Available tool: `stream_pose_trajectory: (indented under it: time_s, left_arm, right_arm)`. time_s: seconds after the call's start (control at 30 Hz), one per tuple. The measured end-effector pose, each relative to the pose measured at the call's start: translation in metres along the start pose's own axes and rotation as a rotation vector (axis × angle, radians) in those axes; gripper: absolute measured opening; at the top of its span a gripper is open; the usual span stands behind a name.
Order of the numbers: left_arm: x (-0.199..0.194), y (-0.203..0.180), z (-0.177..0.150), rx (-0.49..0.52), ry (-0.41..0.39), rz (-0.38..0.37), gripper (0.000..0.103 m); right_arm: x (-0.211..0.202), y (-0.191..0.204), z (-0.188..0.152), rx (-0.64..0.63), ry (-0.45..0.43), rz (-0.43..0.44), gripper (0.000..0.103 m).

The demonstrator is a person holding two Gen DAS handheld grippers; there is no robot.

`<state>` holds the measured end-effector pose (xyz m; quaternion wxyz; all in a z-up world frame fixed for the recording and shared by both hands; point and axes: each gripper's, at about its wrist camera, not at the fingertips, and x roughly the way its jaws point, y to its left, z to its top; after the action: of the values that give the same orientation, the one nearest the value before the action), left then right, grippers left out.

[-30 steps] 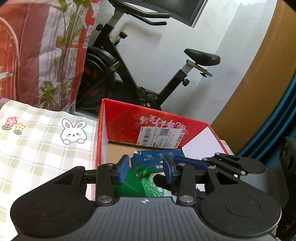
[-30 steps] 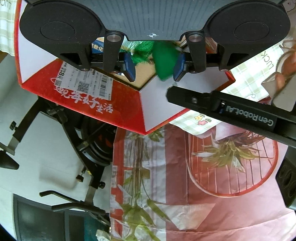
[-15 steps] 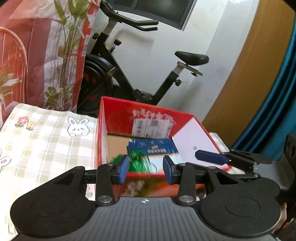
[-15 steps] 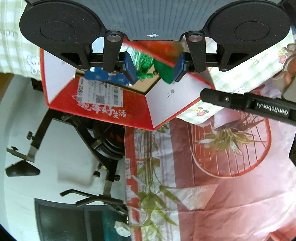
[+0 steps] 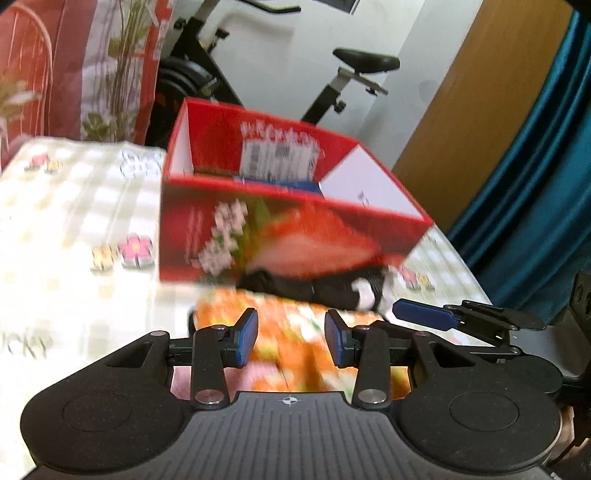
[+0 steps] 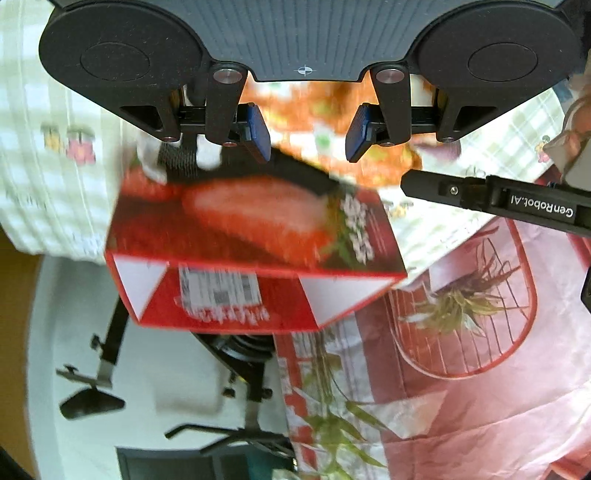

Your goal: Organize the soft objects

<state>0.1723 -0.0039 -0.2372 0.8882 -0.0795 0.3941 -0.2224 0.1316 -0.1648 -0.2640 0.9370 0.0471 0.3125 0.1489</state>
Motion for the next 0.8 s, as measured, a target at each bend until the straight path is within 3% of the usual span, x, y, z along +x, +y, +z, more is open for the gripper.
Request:
stream_pose_trajectory:
  time_s: [0.13, 0.2, 0.8]
  left_arm:
    - [0.005, -0.002, -0.021, -0.017, 0.027, -0.025, 0.038]
    - [0.007, -0.003, -0.030, -0.007, 0.031, -0.024, 0.030]
    - [0.024, 0.018, -0.052, -0.104, 0.055, -0.055, 0.028]
  right_arm:
    - [-0.002, -0.003, -0.022, 0.033, 0.042, -0.006, 0.042]
    - [-0.002, -0.003, -0.031, 0.037, 0.047, -0.009, 0.042]
    - [0.007, -0.001, -0.040, 0.012, 0.079, 0.003, 0.042]
